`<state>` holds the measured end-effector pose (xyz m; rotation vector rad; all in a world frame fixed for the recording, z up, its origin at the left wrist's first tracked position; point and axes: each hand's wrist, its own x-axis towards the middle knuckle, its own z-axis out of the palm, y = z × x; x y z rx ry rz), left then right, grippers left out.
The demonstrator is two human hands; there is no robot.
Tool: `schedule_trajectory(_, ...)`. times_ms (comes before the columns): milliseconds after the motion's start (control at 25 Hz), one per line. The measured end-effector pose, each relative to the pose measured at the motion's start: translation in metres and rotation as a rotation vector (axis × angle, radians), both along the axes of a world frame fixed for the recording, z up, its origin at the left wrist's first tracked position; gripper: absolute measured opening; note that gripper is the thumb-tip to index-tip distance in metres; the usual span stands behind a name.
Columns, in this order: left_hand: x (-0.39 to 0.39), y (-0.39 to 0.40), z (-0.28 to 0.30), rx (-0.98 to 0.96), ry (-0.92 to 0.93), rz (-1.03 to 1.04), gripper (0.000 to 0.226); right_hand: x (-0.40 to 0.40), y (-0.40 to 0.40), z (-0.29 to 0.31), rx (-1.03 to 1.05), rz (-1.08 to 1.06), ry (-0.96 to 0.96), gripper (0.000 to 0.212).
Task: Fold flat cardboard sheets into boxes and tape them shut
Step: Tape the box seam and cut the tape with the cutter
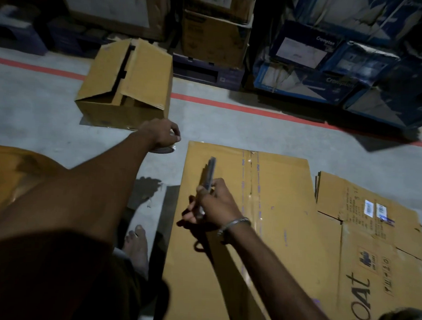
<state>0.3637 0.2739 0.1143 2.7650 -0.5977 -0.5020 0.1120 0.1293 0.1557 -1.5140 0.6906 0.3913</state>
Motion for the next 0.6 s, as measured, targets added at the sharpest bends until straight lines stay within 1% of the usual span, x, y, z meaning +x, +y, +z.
schedule_trajectory(80,0.0,-0.005,0.004,0.053,-0.033,-0.021,0.021,0.027,0.03,-0.005,-0.407,0.132,-0.098,0.022)
schedule_trajectory(120,-0.001,-0.007,0.006,0.078,-0.052,-0.027,0.021,0.039,0.04,-0.009,-0.554,0.155,-0.131,0.026)
schedule_trajectory(160,-0.003,-0.009,0.009,0.098,-0.071,-0.031,0.02,0.05,0.048,-0.011,-0.632,0.152,-0.143,0.028)
schedule_trajectory(400,-0.005,-0.005,0.014,0.133,-0.131,-0.068,0.019,0.08,0.073,-0.029,-0.865,0.126,-0.106,0.033)
schedule_trajectory(600,-0.008,-0.003,0.014,0.132,-0.146,-0.067,0.02,0.081,0.081,-0.028,-0.922,0.151,-0.088,0.03)
